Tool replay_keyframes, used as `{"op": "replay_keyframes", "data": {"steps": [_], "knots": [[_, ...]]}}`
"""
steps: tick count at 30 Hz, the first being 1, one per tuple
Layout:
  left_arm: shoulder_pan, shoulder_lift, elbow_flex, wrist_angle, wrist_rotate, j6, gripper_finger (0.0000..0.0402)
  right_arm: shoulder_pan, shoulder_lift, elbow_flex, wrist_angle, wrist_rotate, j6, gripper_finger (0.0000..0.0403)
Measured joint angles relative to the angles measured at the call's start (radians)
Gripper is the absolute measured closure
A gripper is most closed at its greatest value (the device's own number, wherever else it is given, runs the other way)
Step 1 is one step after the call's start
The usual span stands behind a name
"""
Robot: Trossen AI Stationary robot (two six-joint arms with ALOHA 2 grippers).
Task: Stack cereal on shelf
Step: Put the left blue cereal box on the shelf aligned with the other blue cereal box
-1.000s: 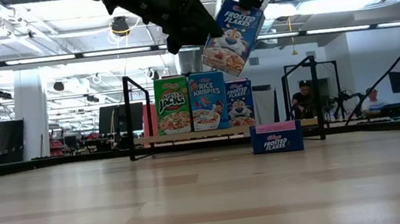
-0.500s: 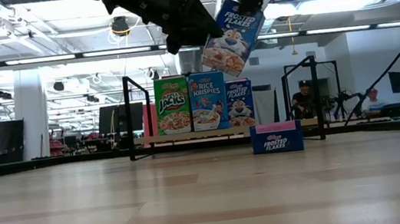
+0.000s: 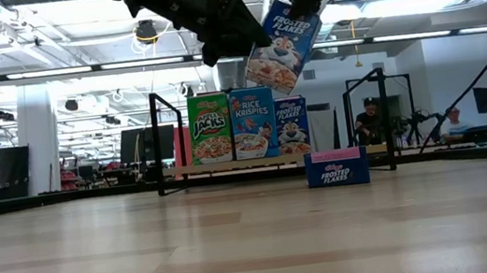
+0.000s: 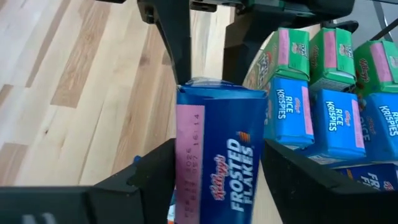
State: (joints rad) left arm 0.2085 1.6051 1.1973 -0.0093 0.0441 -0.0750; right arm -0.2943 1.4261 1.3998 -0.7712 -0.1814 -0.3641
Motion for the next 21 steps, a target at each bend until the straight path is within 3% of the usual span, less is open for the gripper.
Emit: {"op": "replay_keyframes", "data": {"steps": [11, 21], "knots": [[-0.001, 0.0, 0.0, 0.0, -0.019, -0.016, 0.0269, 0.0, 0.0, 0.0, 0.0, 0.0, -0.001, 0.0216], [-0.001, -0.001, 0.001, -0.01, -0.029, -0.03, 0.019, -0.001, 0.0, 0.0, -0.01, 0.0, -0.001, 0.0265]]}}
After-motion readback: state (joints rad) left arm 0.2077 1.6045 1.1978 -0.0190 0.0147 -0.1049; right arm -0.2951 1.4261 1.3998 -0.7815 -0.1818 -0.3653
